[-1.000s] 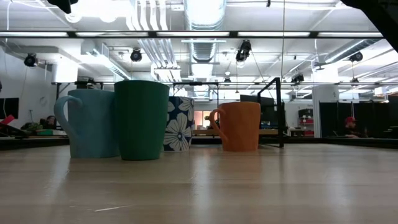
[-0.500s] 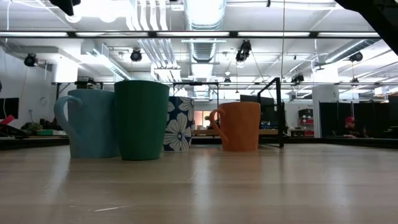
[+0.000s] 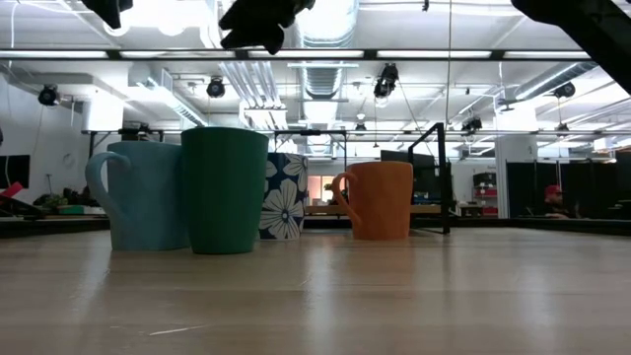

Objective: Stack small to large cups/mugs on shelf
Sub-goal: Put the light blue mug on the shelf

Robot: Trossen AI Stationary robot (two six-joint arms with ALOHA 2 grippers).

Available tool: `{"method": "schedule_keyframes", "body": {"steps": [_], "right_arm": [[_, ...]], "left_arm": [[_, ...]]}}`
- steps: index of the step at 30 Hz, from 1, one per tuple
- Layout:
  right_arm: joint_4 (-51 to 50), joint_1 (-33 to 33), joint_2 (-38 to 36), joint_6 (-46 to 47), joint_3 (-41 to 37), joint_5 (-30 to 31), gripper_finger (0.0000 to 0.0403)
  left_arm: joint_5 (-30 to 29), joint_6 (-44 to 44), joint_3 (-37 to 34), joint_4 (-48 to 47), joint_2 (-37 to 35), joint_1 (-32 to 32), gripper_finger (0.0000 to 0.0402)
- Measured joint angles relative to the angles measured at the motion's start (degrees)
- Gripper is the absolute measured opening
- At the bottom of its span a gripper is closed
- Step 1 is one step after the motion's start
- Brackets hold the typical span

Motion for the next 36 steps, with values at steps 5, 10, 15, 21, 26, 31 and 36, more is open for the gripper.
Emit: {"method": "schedule_keyframes", "body": {"steps": [5,10,15,21,26,31,36], "right_arm": [[0.3,-0.6,0.7,-4.8,0.0,-0.3,0.0205],[-4.2,-0.2,4.0,-11.2,0.0,-0.6,0.0205],[-6.2,1.3,7.5,-15.0,0.0,1.0,0.0205],[-2.6,4.1,9.0,-17.1,0.0,2.6,0.0205],[-2.5,4.9,10.3,-19.9,0.0,2.8,0.0205],[-1.9,5.3,10.1,-21.5,0.0,0.4,0.0192],[-1.8,6.7,10.7,-19.6,0.0,0.0,0.0174]], "left_arm": [[-0.1,0.0,0.0,0.0,-0.4,0.0,0.0201],[-0.2,0.1,0.0,0.0,-0.5,0.0,0.0201],[-0.2,0.1,0.0,0.0,-0.8,0.0,0.0201],[-0.2,0.0,-0.1,0.0,-1.1,0.0,0.0201],[-0.2,0.1,-0.2,0.0,-1.3,0.0,0.0201],[-0.2,1.3,-0.6,0.0,-1.6,0.0,0.0201],[-0.2,1.6,-1.2,0.0,-1.5,0.0,0.0201]]}}
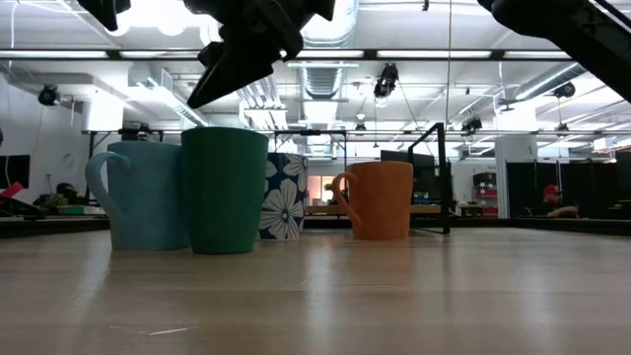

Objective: Stack small to large cups/mugs on shelf
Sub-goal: Put the light blue mug on the shelf

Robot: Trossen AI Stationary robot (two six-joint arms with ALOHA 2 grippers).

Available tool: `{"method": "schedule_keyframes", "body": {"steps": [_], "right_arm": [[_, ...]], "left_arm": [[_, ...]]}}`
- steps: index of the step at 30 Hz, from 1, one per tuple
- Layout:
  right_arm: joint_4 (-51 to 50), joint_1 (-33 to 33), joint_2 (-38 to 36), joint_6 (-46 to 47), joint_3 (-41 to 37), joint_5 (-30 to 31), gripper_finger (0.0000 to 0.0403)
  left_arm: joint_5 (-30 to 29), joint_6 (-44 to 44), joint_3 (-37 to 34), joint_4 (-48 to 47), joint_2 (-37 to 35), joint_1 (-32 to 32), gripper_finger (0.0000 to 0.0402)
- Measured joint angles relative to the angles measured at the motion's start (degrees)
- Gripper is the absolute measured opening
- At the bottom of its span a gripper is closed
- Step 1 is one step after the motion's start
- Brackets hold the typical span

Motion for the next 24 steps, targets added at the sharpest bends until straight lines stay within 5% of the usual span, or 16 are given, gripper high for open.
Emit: {"method": "schedule_keyframes", "body": {"steps": [24], "right_arm": [[5.8,2.1,2.6,5.4,-0.3,3.0,0.0201]], "left_arm": [[0.8,-0.5,-0.9,-0.5,1.3,0.0,0.0201]]}}
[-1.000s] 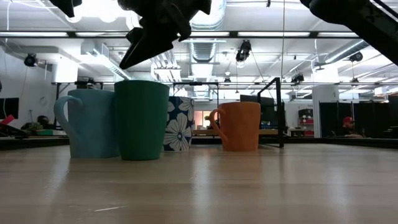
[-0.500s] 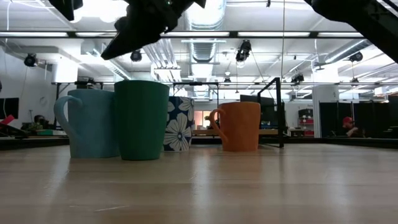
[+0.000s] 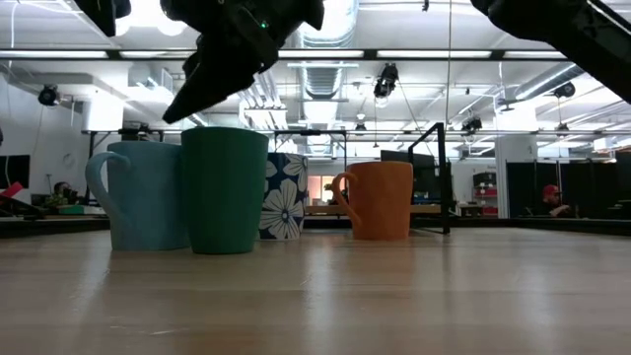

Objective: Stack small to large cups/mugs on shelf
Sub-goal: Put the light blue mug on the shelf

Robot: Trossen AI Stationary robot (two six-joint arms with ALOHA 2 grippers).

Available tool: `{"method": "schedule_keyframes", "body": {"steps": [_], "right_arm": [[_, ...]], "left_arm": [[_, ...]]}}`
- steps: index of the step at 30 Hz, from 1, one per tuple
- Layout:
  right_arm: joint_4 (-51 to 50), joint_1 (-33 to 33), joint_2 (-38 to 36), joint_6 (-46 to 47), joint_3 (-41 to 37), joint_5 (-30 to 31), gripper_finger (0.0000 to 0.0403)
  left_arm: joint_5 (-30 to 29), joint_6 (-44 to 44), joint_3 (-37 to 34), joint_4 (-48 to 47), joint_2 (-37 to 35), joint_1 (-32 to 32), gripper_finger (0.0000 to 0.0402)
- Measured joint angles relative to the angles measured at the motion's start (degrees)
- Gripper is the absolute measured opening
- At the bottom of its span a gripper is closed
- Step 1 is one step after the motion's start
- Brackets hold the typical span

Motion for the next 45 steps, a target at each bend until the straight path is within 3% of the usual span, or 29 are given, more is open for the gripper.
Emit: {"method": "schedule_keyframes", "body": {"steps": [15,21,27,34,40,45], "right_arm": [[3.3,-0.3,-0.1,-0.2,0.3,1.6,0.0201],[5.2,-1.2,-3.4,-6.3,0.2,16.7,0.0201],[18.3,-3.4,-15.3,-12.2,0.3,29.0,0.0201],[33.6,-3.4,-26.0,-12.5,0.2,26.4,0.0201],[64.0,-4.6,-32.6,-7.5,0.6,26.6,0.0201],[58.5,-7.5,-34.9,-0.1,0.3,27.0,0.0201]], "left_arm": [[1.1,-0.3,0.0,-2.0,-1.5,0.0,0.0201],[4.5,-1.2,0.0,-2.0,-3.6,0.0,0.0201],[3.8,-0.3,0.2,2.7,-3.6,0.0,0.0201],[3.5,4.2,2.8,6.6,2.2,0.0,0.0201],[3.2,7.2,4.6,5.8,5.9,0.0,0.0201],[3.6,8.4,4.9,4.8,7.0,0.0,0.0201]]}}
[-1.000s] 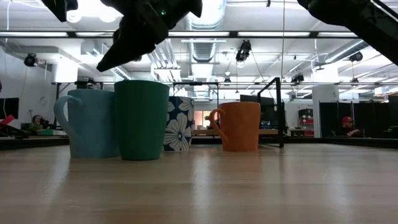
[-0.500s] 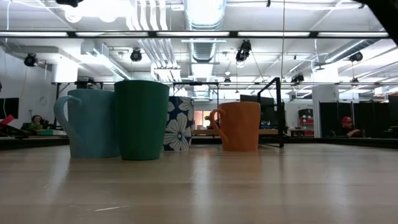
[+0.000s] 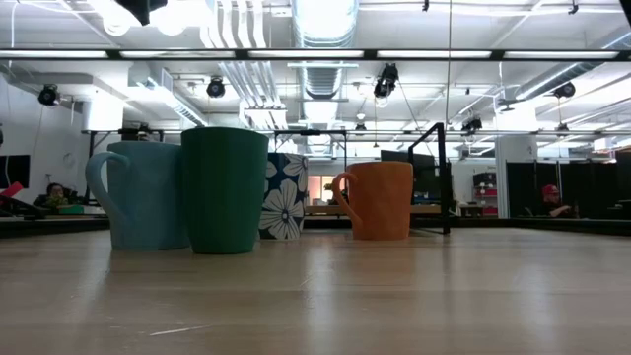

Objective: Stack small to large cups/mugs on shelf
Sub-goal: Put the light blue mug on the shelf

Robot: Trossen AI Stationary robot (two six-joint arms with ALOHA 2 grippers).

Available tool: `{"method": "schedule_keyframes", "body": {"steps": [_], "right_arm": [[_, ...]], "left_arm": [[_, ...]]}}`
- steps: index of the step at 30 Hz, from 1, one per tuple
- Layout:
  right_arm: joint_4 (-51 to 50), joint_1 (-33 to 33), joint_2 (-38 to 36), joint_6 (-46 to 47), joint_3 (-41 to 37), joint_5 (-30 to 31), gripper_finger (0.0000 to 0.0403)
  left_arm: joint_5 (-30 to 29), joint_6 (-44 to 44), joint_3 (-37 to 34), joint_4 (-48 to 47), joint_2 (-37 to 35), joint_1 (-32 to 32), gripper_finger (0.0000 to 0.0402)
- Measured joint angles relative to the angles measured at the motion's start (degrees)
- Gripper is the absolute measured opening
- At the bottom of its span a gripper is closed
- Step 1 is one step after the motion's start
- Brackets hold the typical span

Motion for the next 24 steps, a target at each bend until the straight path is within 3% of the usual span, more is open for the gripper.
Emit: {"method": "schedule_keyframes", "body": {"steps": [6,12,16,21,24], "right_arm": [[1.3,-0.1,0.2,11.8,-0.1,-5.1,0.0201],[0.8,1.3,0.1,10.6,-0.2,-9.7,0.0201],[-0.4,2.4,-1.3,10.3,-0.2,-9.6,0.0201],[-7.6,2.6,-3.8,10.1,0.1,-9.2,0.0201],[-8.3,4.2,-3.7,8.8,-0.2,-9.1,0.0201]], "left_arm": [[0.1,-2.3,0.1,-0.1,-1.9,0.0,0.0201],[1.1,-0.4,0.6,0.3,-3.6,0.0,0.0201],[1.0,11.3,4.9,4.7,0.4,0.0,0.0201],[-11.2,29.9,17.8,18.9,11.6,0.6,0.0201],[-11.5,41.9,26.2,28.5,19.0,3.1,0.0201]]}}
